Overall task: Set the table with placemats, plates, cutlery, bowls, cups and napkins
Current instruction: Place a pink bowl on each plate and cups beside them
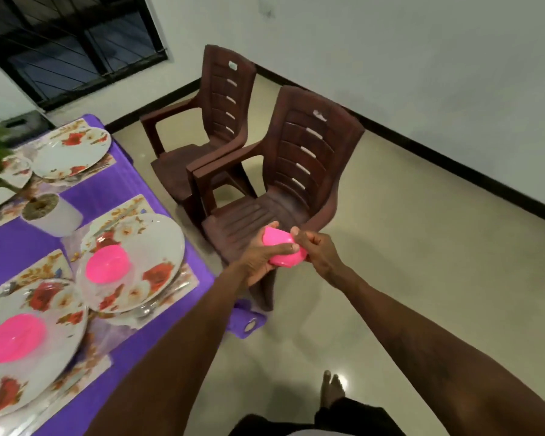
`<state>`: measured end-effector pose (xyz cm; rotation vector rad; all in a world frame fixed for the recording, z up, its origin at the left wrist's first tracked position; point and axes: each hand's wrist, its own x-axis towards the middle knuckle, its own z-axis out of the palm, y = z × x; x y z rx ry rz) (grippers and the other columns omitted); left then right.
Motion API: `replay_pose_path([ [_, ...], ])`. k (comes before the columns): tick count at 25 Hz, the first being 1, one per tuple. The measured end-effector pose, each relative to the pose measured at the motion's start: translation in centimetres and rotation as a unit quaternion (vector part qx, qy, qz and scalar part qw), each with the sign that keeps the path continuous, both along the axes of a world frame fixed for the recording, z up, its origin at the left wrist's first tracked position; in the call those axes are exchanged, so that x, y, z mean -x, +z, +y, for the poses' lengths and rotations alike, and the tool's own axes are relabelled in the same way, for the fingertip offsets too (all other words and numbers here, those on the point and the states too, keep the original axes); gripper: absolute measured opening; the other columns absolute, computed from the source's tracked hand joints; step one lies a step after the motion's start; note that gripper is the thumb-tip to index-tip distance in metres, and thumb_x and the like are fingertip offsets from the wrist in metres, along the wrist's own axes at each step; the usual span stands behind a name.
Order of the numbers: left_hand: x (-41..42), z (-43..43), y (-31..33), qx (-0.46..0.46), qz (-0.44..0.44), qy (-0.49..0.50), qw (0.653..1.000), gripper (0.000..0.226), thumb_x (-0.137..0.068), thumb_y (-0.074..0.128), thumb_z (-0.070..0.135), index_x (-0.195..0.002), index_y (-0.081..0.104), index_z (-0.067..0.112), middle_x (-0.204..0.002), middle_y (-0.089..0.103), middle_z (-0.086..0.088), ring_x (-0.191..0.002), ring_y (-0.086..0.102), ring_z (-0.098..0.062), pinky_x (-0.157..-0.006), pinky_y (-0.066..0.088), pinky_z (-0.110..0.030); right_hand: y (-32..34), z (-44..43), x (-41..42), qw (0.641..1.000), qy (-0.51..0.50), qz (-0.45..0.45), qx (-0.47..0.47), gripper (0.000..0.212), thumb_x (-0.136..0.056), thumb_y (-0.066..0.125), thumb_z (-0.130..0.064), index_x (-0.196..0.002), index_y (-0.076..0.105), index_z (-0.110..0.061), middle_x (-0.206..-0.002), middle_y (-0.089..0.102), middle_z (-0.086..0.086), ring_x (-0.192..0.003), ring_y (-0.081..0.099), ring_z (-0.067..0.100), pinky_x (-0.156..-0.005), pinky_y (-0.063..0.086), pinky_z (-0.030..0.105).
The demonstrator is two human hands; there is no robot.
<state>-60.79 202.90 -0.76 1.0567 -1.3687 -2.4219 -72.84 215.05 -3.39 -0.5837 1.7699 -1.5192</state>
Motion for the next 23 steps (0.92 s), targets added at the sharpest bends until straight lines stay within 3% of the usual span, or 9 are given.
replay_pose_path([
  [2,5.7,1.5,0.2,0.016,0.009,-0.020,1.000,0.099,-0.058,0.096,0.006,-0.143,0.049,0.024,-0.141,0.053,-0.020,-0.116,0.063,-0.034,-0.070,0.062,-0.043,1.1,1.6,6.1,1.000,-0.005,0.009,-0.017,0.073,-0.076,0.076,-0.074,-0.068,0.061,-0.004,-0.068,0.055,0.008,-0.069,0.056,0.021,-0.067,0.054,0.048],
  [5,13.6,2.4,0.8,0.016,0.010,-0.032,0.999,0.097,-0.057,0.096,0.009,-0.142,0.050,0.022,-0.139,0.051,-0.019,-0.116,0.062,-0.038,-0.080,0.062,-0.056,2.1,2.8,14.0,1.000,-0.016,0.009,-0.020,0.053,-0.076,0.079,-0.067,-0.064,0.068,-0.017,-0.066,0.059,0.006,-0.070,0.058,0.021,-0.070,0.053,0.044],
  [7,18.3,1.8,0.5,0.022,0.013,-0.045,0.999,0.092,-0.061,0.092,0.010,-0.142,0.050,0.022,-0.142,0.049,-0.021,-0.122,0.059,-0.040,-0.087,0.060,-0.057,2.0,2.4,18.5,0.999,-0.018,0.009,-0.026,0.067,-0.075,0.078,-0.071,-0.079,0.072,-0.004,-0.079,0.064,0.024,-0.079,0.069,0.034,-0.078,0.062,0.055],
  [9,22.9,0.1,0.2,0.025,0.023,-0.053,0.998,0.090,-0.063,0.091,0.009,-0.142,0.050,0.023,-0.143,0.047,-0.020,-0.127,0.056,-0.041,-0.089,0.061,-0.053,1.6,0.7,22.8,0.999,-0.024,0.008,-0.023,0.087,-0.073,0.076,-0.076,-0.094,0.068,0.007,-0.097,0.065,0.032,-0.096,0.069,0.045,-0.083,0.057,0.065],
  [13,32.2,-5.8,0.1,0.050,0.036,-0.033,0.998,0.099,-0.060,0.095,0.013,-0.146,0.048,0.029,-0.142,0.050,-0.016,-0.126,0.057,-0.040,-0.093,0.058,-0.058,2.2,-5.7,32.0,0.998,-0.025,0.053,-0.007,0.075,-0.074,0.072,-0.078,-0.081,0.073,-0.003,-0.086,0.068,0.022,-0.087,0.071,0.038,-0.079,0.062,0.052],
  [18,42.4,-15.2,1.6,0.053,0.049,-0.006,0.997,0.109,-0.056,0.098,0.021,-0.150,0.043,0.032,-0.144,0.050,-0.013,-0.124,0.060,-0.041,-0.093,0.058,-0.060,4.6,-15.4,43.0,0.996,-0.001,0.090,0.016,0.062,-0.083,0.072,-0.066,-0.064,0.064,-0.008,-0.061,0.057,0.007,-0.062,0.059,0.021,-0.058,0.047,0.035],
  [23,51.1,-23.1,3.9,0.089,0.048,0.038,0.994,0.111,-0.058,0.096,0.025,-0.153,0.038,0.029,-0.141,0.050,-0.013,-0.124,0.060,-0.039,-0.092,0.058,-0.059,5.5,-25.2,52.9,0.996,0.016,0.088,0.023,0.077,-0.079,0.072,-0.075,-0.076,0.067,0.003,-0.075,0.060,0.026,-0.073,0.067,0.034,-0.066,0.057,0.047],
])
